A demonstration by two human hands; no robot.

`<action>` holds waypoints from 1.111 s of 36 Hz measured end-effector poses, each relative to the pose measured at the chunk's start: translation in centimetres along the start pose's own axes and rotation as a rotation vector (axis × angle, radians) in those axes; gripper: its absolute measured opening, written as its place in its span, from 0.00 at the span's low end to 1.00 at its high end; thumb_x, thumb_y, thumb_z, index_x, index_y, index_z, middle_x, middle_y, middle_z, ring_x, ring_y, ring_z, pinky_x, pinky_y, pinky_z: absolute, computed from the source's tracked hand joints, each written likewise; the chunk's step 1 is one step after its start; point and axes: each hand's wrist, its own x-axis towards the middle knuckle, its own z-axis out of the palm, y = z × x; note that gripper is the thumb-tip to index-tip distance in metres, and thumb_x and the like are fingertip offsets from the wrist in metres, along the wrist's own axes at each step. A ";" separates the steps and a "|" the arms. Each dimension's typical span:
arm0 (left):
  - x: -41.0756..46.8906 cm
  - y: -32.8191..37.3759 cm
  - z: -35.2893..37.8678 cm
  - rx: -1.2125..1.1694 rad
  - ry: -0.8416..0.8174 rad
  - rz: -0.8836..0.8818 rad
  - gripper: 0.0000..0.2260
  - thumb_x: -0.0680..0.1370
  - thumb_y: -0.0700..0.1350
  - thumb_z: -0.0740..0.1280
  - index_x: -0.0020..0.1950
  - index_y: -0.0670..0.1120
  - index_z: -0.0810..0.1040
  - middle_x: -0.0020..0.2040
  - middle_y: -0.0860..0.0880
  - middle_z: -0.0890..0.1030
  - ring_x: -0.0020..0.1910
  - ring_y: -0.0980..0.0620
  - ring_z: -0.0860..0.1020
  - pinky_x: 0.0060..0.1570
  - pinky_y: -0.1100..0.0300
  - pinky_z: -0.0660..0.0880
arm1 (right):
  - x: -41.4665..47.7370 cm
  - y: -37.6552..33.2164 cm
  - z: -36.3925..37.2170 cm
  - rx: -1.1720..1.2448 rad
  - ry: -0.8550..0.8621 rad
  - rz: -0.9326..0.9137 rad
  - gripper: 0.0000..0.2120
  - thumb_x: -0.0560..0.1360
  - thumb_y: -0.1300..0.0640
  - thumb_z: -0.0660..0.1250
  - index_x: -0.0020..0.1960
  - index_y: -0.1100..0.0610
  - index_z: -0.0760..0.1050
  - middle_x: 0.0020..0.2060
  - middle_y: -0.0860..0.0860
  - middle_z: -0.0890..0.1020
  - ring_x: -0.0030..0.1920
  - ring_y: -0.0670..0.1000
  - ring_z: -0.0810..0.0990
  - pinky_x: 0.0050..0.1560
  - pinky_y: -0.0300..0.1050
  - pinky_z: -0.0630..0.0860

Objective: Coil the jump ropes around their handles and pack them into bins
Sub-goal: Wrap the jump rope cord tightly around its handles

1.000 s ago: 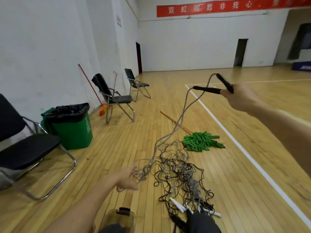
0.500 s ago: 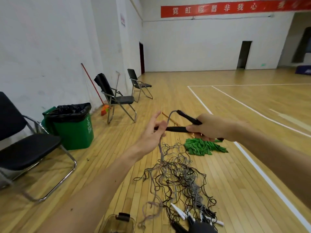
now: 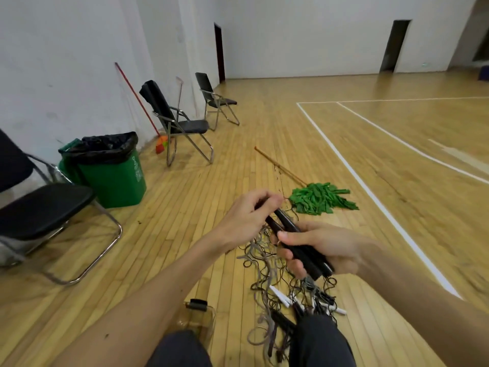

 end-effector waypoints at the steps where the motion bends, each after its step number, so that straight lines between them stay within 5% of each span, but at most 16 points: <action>1: -0.1 -0.4 -0.1 0.004 0.002 -0.001 0.12 0.83 0.52 0.62 0.41 0.55 0.77 0.34 0.61 0.76 0.36 0.60 0.73 0.40 0.60 0.70 | 0.2 0.6 -0.1 0.011 -0.019 -0.002 0.10 0.78 0.59 0.69 0.54 0.60 0.70 0.36 0.55 0.76 0.31 0.52 0.78 0.33 0.43 0.78; 4: -0.6 -1.4 -0.2 0.050 -0.015 0.019 0.15 0.82 0.55 0.60 0.38 0.50 0.74 0.32 0.56 0.71 0.33 0.56 0.69 0.36 0.52 0.67 | 0.5 1.7 0.1 0.087 -0.048 0.028 0.09 0.79 0.59 0.68 0.54 0.58 0.68 0.35 0.54 0.74 0.29 0.51 0.77 0.30 0.42 0.77; 7: -1.1 -1.8 -0.1 0.091 -0.018 0.046 0.15 0.81 0.48 0.63 0.34 0.51 0.71 0.29 0.57 0.69 0.30 0.58 0.68 0.33 0.60 0.65 | 0.8 2.1 0.3 0.115 -0.049 0.064 0.07 0.80 0.59 0.66 0.54 0.57 0.69 0.33 0.51 0.71 0.27 0.47 0.73 0.28 0.39 0.74; 12: -0.9 -1.8 -0.1 0.008 0.015 0.093 0.17 0.75 0.52 0.64 0.32 0.41 0.75 0.27 0.52 0.70 0.28 0.56 0.68 0.30 0.59 0.65 | 1.3 2.8 0.5 0.082 -0.088 0.024 0.05 0.78 0.58 0.69 0.51 0.57 0.73 0.34 0.51 0.72 0.30 0.47 0.73 0.33 0.39 0.73; 18: -0.9 -2.2 -0.6 -0.012 -0.030 0.102 0.15 0.76 0.42 0.66 0.29 0.50 0.75 0.24 0.57 0.69 0.25 0.58 0.66 0.27 0.64 0.62 | 1.6 4.5 1.0 -0.048 -0.106 0.099 0.10 0.81 0.53 0.67 0.42 0.54 0.76 0.32 0.50 0.72 0.32 0.49 0.74 0.37 0.42 0.72; 23: -1.6 -3.0 -0.5 -0.224 0.007 -0.016 0.15 0.77 0.46 0.68 0.30 0.49 0.75 0.26 0.51 0.67 0.27 0.49 0.64 0.27 0.57 0.60 | 1.7 5.2 1.7 -0.050 -0.010 0.045 0.14 0.79 0.49 0.64 0.39 0.53 0.66 0.30 0.49 0.59 0.26 0.46 0.58 0.25 0.36 0.58; 28: -2.9 -3.6 0.9 -0.449 0.056 -0.151 0.21 0.81 0.57 0.61 0.32 0.48 0.73 0.27 0.52 0.70 0.26 0.53 0.68 0.25 0.63 0.61 | 2.2 6.1 2.6 0.033 0.045 0.027 0.16 0.77 0.44 0.65 0.40 0.54 0.67 0.29 0.49 0.58 0.24 0.44 0.57 0.22 0.35 0.58; 32: -4.1 -4.2 2.0 -0.558 0.153 -0.251 0.27 0.78 0.69 0.54 0.35 0.50 0.76 0.31 0.49 0.72 0.31 0.50 0.71 0.32 0.57 0.62 | 2.4 7.0 3.1 0.062 0.064 0.012 0.16 0.78 0.42 0.64 0.40 0.54 0.68 0.29 0.49 0.57 0.25 0.45 0.56 0.22 0.36 0.58; 36: -5.4 -4.9 3.8 -0.721 0.196 -0.329 0.31 0.79 0.68 0.46 0.37 0.46 0.74 0.31 0.51 0.72 0.28 0.54 0.72 0.31 0.62 0.70 | 2.5 8.1 3.4 0.066 0.054 0.020 0.15 0.81 0.47 0.64 0.40 0.53 0.67 0.30 0.50 0.57 0.25 0.46 0.56 0.23 0.37 0.58; 40: -6.6 -5.3 5.9 -0.610 0.344 -0.373 0.23 0.80 0.62 0.52 0.45 0.45 0.75 0.31 0.56 0.76 0.31 0.58 0.75 0.35 0.62 0.74 | 2.4 8.6 3.3 0.055 0.105 0.013 0.15 0.81 0.50 0.63 0.39 0.54 0.65 0.31 0.52 0.56 0.26 0.47 0.56 0.23 0.37 0.58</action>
